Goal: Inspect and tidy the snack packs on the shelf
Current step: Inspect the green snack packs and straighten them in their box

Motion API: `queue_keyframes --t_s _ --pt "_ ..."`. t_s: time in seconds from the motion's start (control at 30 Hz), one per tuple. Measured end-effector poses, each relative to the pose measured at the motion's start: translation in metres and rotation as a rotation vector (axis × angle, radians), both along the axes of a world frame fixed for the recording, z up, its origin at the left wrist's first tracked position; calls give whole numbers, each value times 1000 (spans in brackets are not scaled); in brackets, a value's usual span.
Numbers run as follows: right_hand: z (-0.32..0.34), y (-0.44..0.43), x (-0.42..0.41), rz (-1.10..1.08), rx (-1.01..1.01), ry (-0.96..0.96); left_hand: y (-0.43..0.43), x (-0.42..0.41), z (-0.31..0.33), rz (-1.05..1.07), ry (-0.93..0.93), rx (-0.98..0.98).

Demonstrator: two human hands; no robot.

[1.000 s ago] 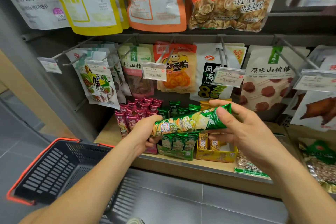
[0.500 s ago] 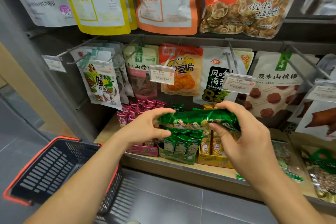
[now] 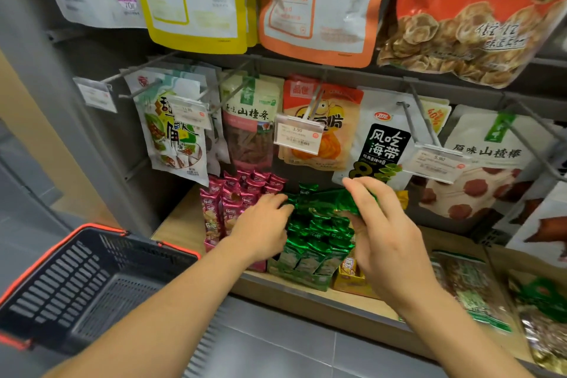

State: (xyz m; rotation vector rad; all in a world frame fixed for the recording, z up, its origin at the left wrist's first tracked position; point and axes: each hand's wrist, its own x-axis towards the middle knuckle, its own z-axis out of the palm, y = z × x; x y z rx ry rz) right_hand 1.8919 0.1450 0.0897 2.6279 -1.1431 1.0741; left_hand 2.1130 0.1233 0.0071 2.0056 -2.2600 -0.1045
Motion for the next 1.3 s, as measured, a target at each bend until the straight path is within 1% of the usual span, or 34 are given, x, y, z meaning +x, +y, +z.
queue_keyframes --t_s 0.13,0.2,0.3,0.4,0.47,0.53,0.63,0.67,0.7,0.77,0.83,0.87,0.93,1.03,1.13,1.23,1.3 --pt "0 -22 18 26 40 3 -6 -2 -15 -35 -74 50" --pt "0 -31 28 -7 86 -16 -10 0 -17 -25 -72 57" --pt "-1 -48 41 -90 175 -27 -15 0 -19 -19 -72 118" --pt "-3 -59 50 -111 189 11 -18 -1 -19 -23 -67 178" --pt "-5 -63 54 -104 188 31 -19 -1 -18 -28 -58 179" --pt "-7 -69 55 -121 198 68 -19 -2 -14 -28 -15 151" --pt "-14 -82 54 -165 252 156 -20 2 -1 0 113 88" --pt "-17 -86 55 -172 273 189 -22 3 4 6 140 94" --pt "-21 -88 55 -169 297 224 -23 5 9 9 158 134" --pt "-30 -92 58 -143 339 281 -22 7 18 -10 149 289" --pt "-40 -94 61 -141 392 282 -19 7 21 -54 73 399" --pt "-45 -95 62 -160 427 257 -17 6 20 -68 42 403" --pt "-54 -99 66 -208 487 232 -14 7 17 -66 26 339" --pt "-67 -106 73 -217 521 329 -14 9 11 -64 31 243" --pt "-81 -108 75 -207 498 438 -14 9 7 -88 21 188" --pt "-92 -102 73 -154 445 497 -13 10 4 -93 30 154" --pt "-91 -100 73 -119 459 543 -13 11 3 -96 9 140"
